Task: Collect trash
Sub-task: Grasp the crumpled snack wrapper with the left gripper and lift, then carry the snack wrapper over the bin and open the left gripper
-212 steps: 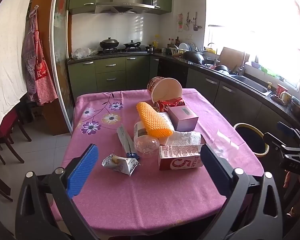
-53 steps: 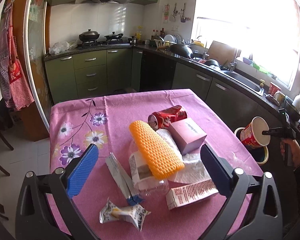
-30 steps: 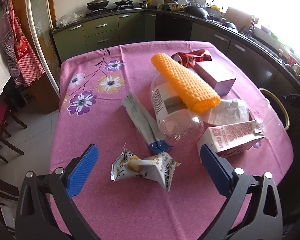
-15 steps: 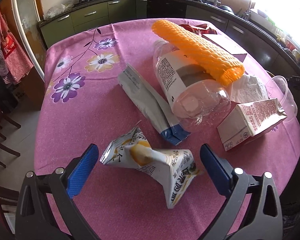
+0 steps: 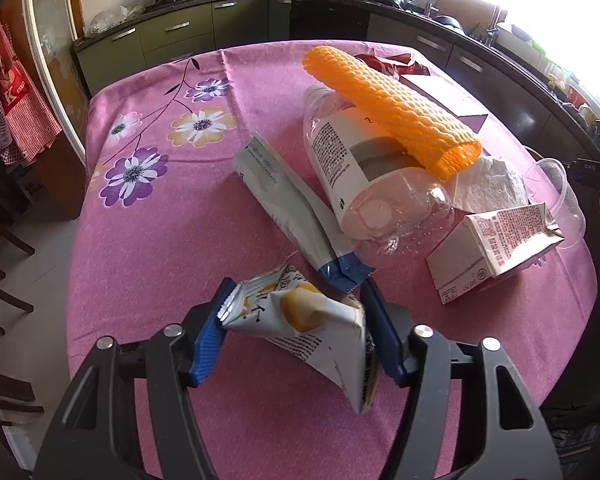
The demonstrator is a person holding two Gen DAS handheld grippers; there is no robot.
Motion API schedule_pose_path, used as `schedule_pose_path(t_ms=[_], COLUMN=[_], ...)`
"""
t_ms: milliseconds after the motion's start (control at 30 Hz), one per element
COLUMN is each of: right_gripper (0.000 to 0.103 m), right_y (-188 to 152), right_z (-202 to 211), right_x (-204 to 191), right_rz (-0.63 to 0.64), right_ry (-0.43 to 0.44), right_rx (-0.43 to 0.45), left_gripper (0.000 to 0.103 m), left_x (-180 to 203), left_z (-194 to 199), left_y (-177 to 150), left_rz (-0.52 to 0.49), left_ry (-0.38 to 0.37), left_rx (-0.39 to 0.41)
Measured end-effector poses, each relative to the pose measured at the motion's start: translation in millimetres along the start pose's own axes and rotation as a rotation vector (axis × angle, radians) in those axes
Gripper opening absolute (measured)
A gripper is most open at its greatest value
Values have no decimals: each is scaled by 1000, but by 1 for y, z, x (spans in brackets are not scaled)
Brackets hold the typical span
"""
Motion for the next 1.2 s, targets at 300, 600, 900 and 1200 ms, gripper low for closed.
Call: schedule_pose_path(t_ms=[300, 600, 900, 1200], right_gripper=[42, 42, 42, 42], right_y=[1, 8, 10, -16], right_z=[-4, 7, 49, 96], right_x=[2, 1, 20, 84], right_rz=[8, 14, 3, -78], right_ry=[9, 19, 10, -26], right_rx=[-5, 32, 128, 214], left_gripper=[54, 54, 54, 55], left_x=[1, 25, 137, 323], left_z=[20, 68, 90, 58], left_y=[-4, 6, 59, 103], left_rz=[-6, -71, -272, -483], left_ry=[6, -1, -176, -426], left_rx=[14, 79, 130, 72])
Point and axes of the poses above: each gripper's, at about its wrist camera, not at the fingertips, and z roughly against the way its jaws point, x to its right, y to its top, the point moved 8 cm from there along -z, roughly the way its jaws point, and after that the axes turned 7 degrees about z, right-handed, at the moved point
